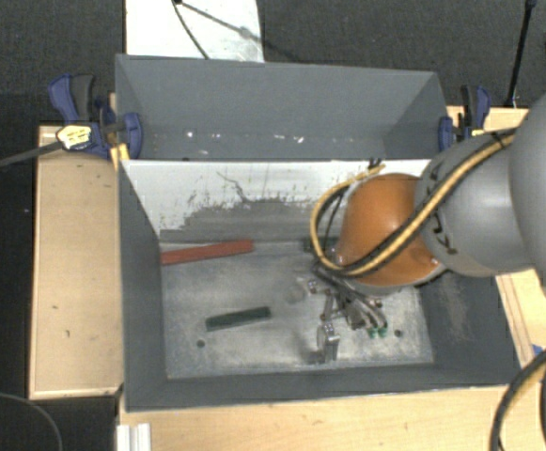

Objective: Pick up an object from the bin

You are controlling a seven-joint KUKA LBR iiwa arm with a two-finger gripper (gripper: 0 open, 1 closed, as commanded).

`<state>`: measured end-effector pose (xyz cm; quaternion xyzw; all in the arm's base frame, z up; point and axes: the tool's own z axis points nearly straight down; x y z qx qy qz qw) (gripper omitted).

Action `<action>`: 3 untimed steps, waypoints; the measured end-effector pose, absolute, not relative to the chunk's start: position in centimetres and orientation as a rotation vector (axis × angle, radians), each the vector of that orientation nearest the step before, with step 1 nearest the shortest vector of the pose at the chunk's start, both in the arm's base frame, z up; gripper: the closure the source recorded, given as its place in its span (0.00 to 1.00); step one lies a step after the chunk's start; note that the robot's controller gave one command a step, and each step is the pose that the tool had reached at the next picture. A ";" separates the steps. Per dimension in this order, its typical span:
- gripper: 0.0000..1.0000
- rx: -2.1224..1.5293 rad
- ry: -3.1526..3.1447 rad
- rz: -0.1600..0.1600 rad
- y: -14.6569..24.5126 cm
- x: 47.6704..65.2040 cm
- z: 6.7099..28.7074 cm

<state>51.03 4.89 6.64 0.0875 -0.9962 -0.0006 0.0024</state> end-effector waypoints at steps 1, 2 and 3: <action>0.00 0.138 -3.144 -0.005 10.3 51.8 8.6; 0.00 0.135 -3.143 -0.005 14.8 53.8 7.1; 1.00 0.130 -3.142 -0.002 14.5 53.7 7.1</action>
Offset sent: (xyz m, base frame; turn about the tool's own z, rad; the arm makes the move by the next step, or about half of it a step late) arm 0.0068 0.0507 0.0184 0.0912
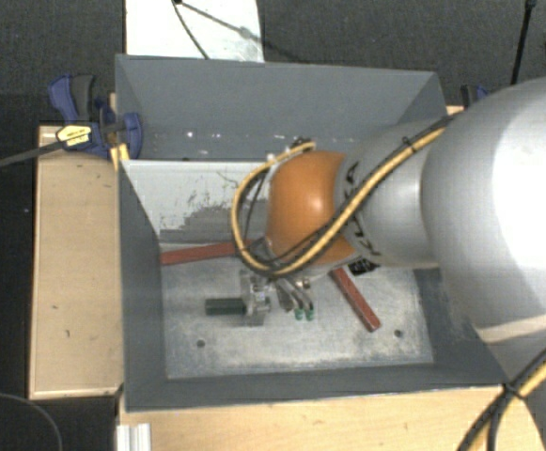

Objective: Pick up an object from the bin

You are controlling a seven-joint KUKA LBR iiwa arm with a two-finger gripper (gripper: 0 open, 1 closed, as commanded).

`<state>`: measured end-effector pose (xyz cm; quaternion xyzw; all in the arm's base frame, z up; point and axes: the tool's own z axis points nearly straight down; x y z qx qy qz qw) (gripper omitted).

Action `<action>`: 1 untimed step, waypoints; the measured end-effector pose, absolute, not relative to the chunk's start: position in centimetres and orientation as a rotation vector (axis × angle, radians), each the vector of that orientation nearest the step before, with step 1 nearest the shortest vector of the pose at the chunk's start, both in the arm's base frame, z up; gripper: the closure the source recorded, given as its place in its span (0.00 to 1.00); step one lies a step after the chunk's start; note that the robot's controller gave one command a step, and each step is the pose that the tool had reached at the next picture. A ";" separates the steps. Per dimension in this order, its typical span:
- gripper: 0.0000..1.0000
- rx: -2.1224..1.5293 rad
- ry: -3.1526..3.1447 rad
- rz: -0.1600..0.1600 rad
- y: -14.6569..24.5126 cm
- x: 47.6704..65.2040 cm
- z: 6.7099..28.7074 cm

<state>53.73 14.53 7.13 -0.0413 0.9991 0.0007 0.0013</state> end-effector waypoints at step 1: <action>1.00 -0.463 3.096 0.000 10.9 57.7 21.9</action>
Offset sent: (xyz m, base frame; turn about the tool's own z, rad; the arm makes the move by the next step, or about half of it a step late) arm 0.0368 -0.0354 0.1426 -0.2168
